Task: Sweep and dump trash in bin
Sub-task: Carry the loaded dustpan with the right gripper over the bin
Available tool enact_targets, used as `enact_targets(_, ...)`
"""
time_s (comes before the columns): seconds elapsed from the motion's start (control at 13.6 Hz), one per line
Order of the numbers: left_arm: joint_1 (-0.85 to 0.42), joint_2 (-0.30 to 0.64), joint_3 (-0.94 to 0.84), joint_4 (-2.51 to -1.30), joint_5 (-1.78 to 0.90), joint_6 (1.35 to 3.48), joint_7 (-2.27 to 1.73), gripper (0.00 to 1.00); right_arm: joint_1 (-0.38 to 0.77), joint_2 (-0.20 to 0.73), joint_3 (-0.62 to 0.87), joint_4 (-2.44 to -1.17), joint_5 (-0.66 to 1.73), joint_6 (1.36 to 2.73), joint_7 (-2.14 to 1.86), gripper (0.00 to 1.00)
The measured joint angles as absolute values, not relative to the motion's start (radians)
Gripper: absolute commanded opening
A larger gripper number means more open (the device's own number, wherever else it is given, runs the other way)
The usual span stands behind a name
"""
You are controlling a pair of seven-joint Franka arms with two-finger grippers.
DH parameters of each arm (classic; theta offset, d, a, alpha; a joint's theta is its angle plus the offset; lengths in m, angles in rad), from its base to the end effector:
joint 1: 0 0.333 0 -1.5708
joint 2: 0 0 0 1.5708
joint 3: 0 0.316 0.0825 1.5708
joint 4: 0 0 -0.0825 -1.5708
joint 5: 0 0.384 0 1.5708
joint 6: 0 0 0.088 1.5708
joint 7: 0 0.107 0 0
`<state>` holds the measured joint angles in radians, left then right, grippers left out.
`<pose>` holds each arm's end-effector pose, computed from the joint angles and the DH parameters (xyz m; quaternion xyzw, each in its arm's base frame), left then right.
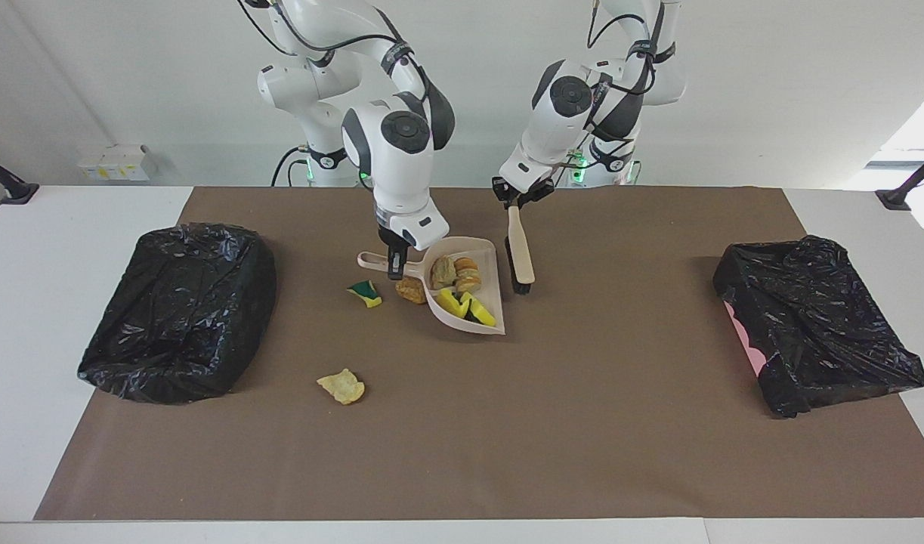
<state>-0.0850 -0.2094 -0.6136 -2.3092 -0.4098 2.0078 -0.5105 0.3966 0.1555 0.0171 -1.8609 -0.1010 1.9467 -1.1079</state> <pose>0.3435 -0.3248 0.4054 0.9911 0.0136 -0.1147 0.0663 0.5458 0.2318 0.4288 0.7091 0.7028 -0.0480 0.0304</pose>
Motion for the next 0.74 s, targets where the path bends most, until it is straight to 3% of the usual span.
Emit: enact_targets(0.74, -0.092, -0.294, -0.935, -2.455, -0.411, 2.096, -0.758, 0.00, 0.046, 0.133, 0.007, -1.756, -0.093, 1.791, -1.467, 0.00)
